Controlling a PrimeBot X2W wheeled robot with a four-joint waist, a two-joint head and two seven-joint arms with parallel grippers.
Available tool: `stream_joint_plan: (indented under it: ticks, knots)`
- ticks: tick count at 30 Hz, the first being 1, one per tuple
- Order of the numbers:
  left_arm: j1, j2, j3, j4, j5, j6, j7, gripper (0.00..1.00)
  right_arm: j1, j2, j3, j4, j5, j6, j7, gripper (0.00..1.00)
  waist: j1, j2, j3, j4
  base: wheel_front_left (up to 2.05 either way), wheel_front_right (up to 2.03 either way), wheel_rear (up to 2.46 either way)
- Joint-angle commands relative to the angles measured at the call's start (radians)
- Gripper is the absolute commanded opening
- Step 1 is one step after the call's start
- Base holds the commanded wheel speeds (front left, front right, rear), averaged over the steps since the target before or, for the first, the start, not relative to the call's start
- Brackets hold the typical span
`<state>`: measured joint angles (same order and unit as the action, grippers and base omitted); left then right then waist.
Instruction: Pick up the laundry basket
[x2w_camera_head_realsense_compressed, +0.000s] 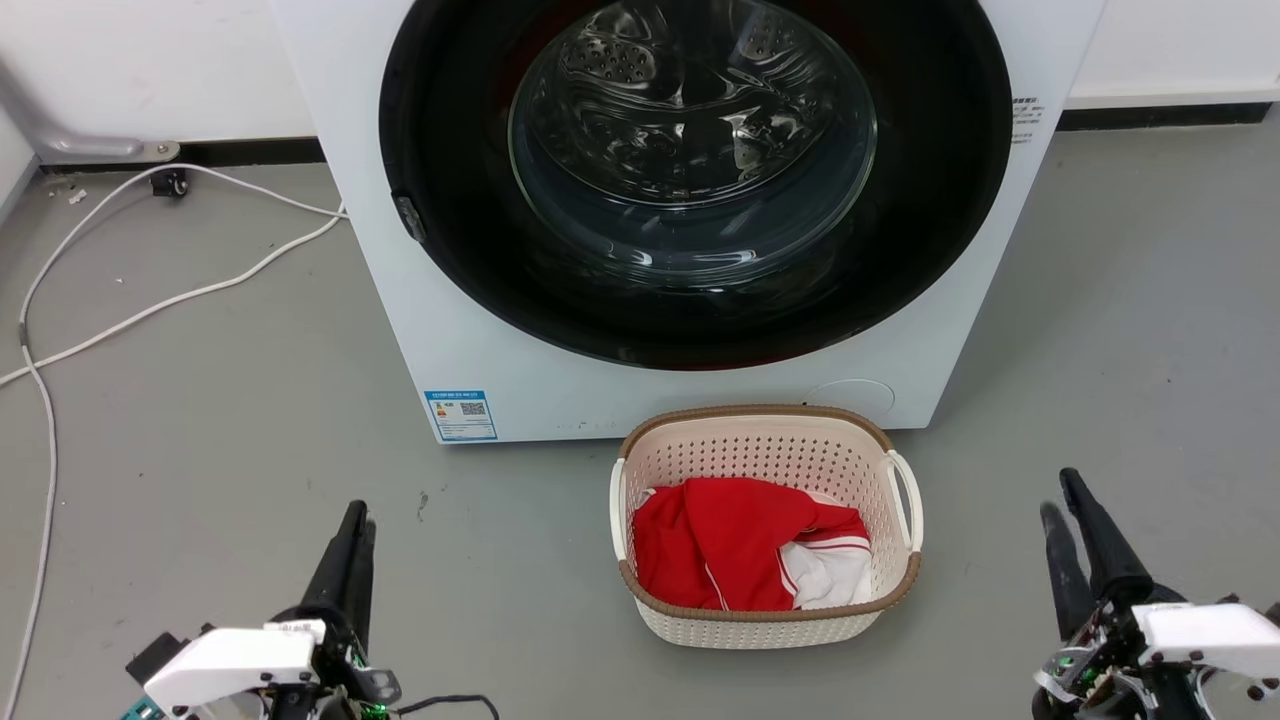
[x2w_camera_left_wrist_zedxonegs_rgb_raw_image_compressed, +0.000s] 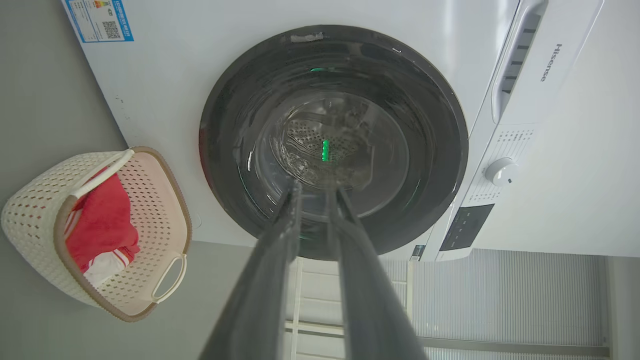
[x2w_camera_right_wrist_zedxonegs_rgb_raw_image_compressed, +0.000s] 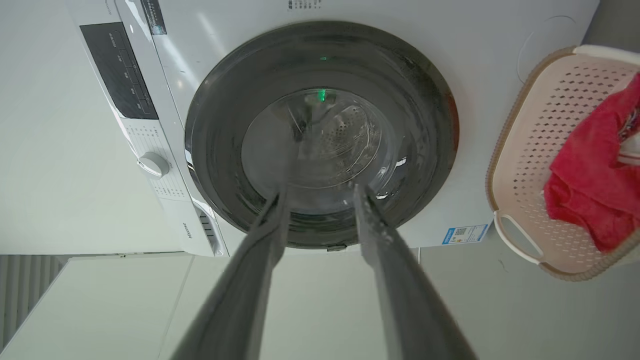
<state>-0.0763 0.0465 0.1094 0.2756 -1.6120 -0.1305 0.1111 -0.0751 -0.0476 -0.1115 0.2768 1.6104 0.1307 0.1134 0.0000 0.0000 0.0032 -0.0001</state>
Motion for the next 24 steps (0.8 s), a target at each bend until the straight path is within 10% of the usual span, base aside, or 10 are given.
stream_joint_plan:
  ticks: [1,24]
  knots:
    - [-0.014,0.002,-0.004,-0.02,0.001,0.0,-0.007,1.0,-0.013,-0.001,0.002,-0.016,-0.006,0.0,-0.009,1.0,0.0,0.0,0.0,0.0,0.0,0.0,0.0]
    - [-0.009,0.003,-0.042,-0.135,0.41,0.064,-0.115,1.0,0.006,-0.002,0.016,-0.15,-0.445,0.0,-0.117,1.0,0.0,0.0,0.011,0.002,0.0,0.0,0.0]
